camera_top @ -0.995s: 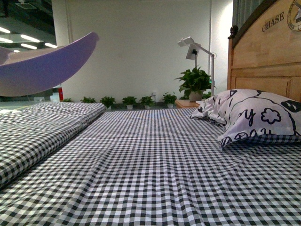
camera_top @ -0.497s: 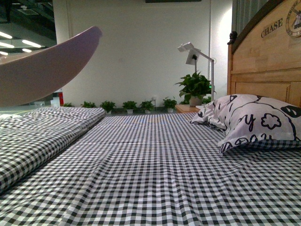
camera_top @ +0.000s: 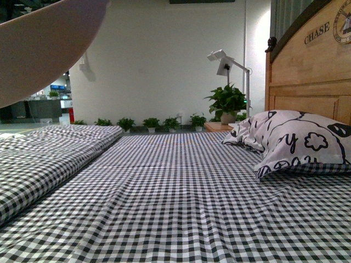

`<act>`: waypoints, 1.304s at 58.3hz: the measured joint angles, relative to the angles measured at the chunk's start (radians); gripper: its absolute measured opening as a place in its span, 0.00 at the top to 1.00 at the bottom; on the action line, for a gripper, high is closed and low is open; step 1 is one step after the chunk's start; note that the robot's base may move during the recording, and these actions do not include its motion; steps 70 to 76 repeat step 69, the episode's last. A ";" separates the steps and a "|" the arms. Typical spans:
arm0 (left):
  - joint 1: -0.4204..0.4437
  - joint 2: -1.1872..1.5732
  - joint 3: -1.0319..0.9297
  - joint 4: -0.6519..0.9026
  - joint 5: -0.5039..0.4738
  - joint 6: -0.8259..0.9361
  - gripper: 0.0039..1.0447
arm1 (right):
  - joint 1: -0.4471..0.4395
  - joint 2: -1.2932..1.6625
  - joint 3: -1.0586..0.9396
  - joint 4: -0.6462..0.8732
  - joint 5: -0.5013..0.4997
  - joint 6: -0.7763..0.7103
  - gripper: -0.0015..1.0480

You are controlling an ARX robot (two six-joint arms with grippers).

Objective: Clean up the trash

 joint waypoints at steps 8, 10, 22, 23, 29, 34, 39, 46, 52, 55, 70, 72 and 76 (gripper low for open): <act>0.000 0.000 0.000 0.000 -0.001 0.000 0.73 | 0.001 0.000 0.000 0.000 0.000 -0.007 0.81; 0.000 0.000 0.000 0.000 -0.001 0.000 0.73 | 0.002 0.000 0.000 0.000 0.000 -0.007 0.81; 0.000 0.000 0.000 0.000 -0.001 -0.001 0.73 | 0.002 0.000 0.000 0.000 0.000 -0.008 0.81; 0.000 0.000 0.000 0.000 -0.001 0.000 0.73 | 0.002 0.000 0.000 0.000 0.000 -0.008 0.81; 0.000 0.000 0.000 0.000 -0.001 0.000 0.73 | 0.002 0.000 0.000 0.000 0.000 -0.008 0.81; 0.000 0.000 0.000 0.000 -0.001 -0.001 0.73 | 0.002 0.000 0.000 0.000 0.000 -0.009 0.81; 0.000 0.000 0.000 0.000 -0.001 -0.001 0.73 | 0.002 0.000 0.000 0.000 0.000 -0.009 0.81; 0.000 0.000 0.000 0.000 -0.001 -0.001 0.73 | 0.002 0.000 0.000 0.000 0.000 -0.009 0.81; 0.000 0.000 0.000 0.000 -0.001 -0.001 0.73 | 0.002 0.000 0.000 0.000 0.000 -0.009 0.81; 0.000 0.000 0.000 0.000 -0.001 -0.001 0.73 | 0.002 0.000 0.000 0.000 0.000 -0.009 0.81; 0.000 0.000 0.000 0.000 -0.001 -0.001 0.73 | 0.002 0.000 0.000 0.000 0.000 -0.009 0.81; 0.000 0.000 0.000 0.000 -0.001 -0.001 0.73 | 0.002 0.000 0.000 0.000 0.000 -0.009 0.81; 0.000 0.000 0.000 0.000 -0.001 -0.001 0.73 | 0.002 0.000 0.000 0.000 0.000 -0.009 0.81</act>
